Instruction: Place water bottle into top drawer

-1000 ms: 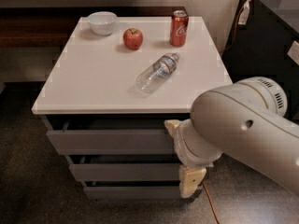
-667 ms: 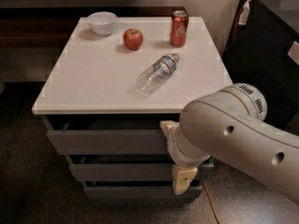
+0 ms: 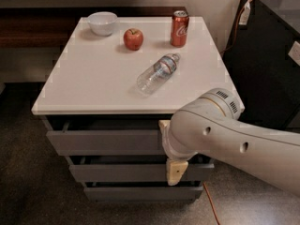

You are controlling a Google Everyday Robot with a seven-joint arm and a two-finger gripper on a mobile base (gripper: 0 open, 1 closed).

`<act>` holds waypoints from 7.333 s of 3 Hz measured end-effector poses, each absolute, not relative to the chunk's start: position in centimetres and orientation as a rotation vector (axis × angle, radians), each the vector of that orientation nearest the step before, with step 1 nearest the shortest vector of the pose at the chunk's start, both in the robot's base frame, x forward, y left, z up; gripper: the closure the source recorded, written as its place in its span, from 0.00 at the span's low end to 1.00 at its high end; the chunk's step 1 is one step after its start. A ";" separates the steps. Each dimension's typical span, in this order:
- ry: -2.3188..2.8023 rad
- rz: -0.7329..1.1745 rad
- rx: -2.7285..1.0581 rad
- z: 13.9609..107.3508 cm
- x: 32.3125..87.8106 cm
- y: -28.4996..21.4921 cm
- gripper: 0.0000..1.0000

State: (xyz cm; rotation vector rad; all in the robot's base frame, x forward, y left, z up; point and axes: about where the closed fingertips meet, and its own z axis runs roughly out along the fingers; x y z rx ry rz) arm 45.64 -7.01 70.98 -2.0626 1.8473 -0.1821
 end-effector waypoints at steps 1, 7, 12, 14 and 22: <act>1.844 -0.182 -2.070 69.4 46.5 -6.5 0.00; 1.926 -0.123 -2.028 68.3 49.4 -7.1 1.00; 1.862 -0.010 -2.141 70.3 44.1 -6.5 1.00; 1.841 0.060 -2.172 72.1 41.4 -6.3 0.48; 1.849 0.146 -2.163 64.2 46.6 -3.0 0.03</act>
Offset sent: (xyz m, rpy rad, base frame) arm 0.0416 0.0028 -0.0496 0.0133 0.0289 -0.0300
